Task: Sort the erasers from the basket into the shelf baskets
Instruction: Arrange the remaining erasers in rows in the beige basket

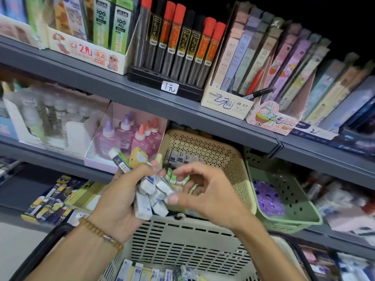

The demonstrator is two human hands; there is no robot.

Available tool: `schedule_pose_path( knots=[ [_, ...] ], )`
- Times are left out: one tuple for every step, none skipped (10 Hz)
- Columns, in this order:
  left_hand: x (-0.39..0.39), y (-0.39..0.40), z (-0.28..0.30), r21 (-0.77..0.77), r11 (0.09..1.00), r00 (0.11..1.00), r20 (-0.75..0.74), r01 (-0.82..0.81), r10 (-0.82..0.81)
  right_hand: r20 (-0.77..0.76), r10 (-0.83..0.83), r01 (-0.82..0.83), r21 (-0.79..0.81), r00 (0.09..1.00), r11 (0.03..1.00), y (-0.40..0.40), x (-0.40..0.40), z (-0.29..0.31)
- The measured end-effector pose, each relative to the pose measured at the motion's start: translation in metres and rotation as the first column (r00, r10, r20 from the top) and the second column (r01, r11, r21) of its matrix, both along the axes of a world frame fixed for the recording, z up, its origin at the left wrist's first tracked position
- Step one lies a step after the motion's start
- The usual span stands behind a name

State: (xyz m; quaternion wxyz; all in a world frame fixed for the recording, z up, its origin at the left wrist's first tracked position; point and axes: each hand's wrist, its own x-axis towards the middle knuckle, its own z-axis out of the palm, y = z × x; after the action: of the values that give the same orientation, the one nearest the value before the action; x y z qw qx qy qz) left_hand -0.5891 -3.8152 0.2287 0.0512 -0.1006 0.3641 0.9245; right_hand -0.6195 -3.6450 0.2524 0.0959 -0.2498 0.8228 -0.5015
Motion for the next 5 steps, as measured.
schedule_pose_path(
  knots=[
    [0.001, 0.002, 0.001, 0.089, 0.995, 0.998, 0.022, 0.054, -0.057, -0.049, 0.017, -0.015, 0.03, 0.999, 0.999, -0.006, 0.008, -0.004],
    [0.003, 0.004, 0.0, 0.157, 0.985, 0.997, 0.011, 0.075, -0.078, -0.175, 0.007, 0.015, 0.122, 0.985, 0.992, -0.008, 0.013, -0.006],
    [0.002, 0.003, 0.002, 0.144, 0.986, 0.996, 0.019, 0.079, -0.082, -0.397, 0.041, 0.08, 0.282, 0.917, 0.956, -0.011, 0.022, -0.011],
    [0.003, 0.002, 0.003, 0.124, 0.989, 0.996, -0.001, 0.084, -0.084, -0.45, -0.01, 0.126, 0.229, 0.893, 0.965, -0.013, 0.023, -0.013],
    [0.004, 0.001, 0.004, 0.131, 0.985, 0.992, 0.036, 0.113, -0.118, -0.495, -0.152, 0.227, 0.095, 0.855, 0.969, -0.012, 0.018, -0.013]
  ],
)
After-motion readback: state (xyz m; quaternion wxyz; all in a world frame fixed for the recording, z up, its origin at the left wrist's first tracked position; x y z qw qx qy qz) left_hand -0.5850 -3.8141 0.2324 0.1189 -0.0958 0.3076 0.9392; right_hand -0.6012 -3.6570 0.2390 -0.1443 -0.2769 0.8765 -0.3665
